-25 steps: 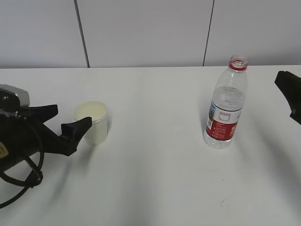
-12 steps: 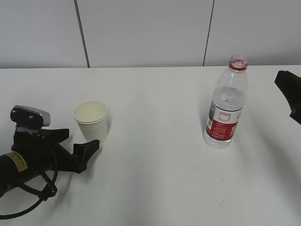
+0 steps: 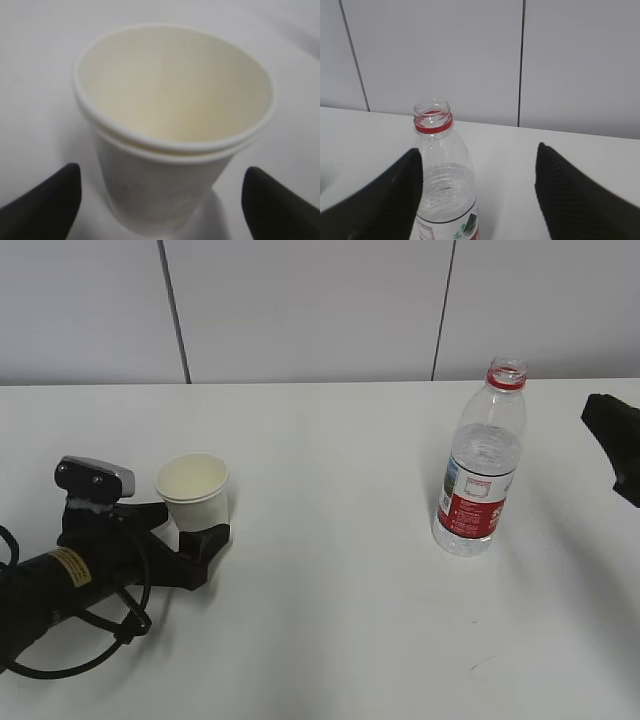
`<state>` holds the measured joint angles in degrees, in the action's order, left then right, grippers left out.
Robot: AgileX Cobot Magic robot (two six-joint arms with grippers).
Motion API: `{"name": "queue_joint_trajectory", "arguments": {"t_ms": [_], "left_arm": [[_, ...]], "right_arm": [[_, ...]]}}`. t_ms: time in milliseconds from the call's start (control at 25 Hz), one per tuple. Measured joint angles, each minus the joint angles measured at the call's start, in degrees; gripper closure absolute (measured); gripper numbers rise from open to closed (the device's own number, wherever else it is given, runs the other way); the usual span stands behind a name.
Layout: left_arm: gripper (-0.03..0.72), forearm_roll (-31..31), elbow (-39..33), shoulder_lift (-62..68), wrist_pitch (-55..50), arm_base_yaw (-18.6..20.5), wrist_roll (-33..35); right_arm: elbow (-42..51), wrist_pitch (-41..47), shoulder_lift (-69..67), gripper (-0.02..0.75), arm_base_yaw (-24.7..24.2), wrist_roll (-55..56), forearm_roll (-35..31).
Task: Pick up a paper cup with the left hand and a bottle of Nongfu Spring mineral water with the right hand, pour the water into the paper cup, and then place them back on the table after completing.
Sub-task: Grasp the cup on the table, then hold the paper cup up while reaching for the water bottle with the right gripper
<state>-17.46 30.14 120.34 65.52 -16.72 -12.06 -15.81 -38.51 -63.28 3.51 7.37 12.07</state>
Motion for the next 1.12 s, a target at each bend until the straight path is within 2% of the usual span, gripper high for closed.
{"name": "queue_joint_trajectory", "arguments": {"t_ms": [680,960,1120], "left_arm": [[0.11,0.0,5.37,1.93,-0.1,0.0,-0.01],[0.243,0.0,5.37,1.93,0.01,-0.07,-0.01],[0.279,0.0,5.37,1.93,0.01,-0.07,-0.01]], "right_arm": [[0.0,-0.12,0.0,0.218,0.0,0.0,0.0],[0.0,-0.12,-0.02,0.218,0.0,0.0,0.0],[0.0,-0.12,-0.02,0.218,0.0,0.0,0.0]]}}
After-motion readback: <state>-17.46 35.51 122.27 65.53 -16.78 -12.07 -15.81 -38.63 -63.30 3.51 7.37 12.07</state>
